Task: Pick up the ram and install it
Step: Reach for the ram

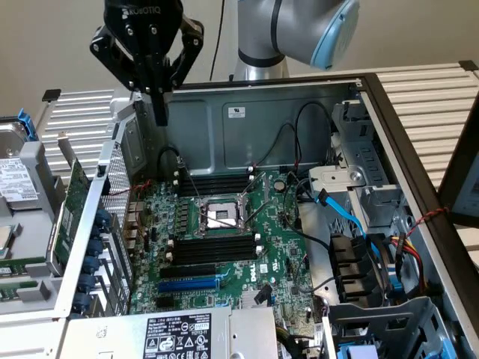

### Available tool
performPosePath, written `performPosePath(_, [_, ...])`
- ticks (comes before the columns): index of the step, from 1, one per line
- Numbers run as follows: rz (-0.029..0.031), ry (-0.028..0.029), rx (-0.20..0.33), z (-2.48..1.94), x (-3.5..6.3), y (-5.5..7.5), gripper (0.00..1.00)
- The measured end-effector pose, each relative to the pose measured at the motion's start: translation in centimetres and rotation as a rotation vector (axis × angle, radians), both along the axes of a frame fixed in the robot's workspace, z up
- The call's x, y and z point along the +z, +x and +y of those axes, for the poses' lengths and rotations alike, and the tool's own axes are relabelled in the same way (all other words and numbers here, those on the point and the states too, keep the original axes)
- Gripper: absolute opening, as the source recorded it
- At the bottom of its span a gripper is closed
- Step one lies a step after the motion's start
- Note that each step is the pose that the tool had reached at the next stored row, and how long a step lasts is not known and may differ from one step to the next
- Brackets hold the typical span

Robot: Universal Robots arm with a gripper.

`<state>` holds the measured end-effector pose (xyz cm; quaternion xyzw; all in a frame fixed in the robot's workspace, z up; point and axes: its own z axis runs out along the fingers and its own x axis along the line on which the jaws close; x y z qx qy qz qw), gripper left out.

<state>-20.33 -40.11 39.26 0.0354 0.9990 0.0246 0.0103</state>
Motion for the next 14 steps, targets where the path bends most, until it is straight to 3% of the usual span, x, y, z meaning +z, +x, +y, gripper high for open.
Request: performPosePath(14, [0.0, 0.012, 0.0, -0.53, 0.0, -6.4, 0.1])
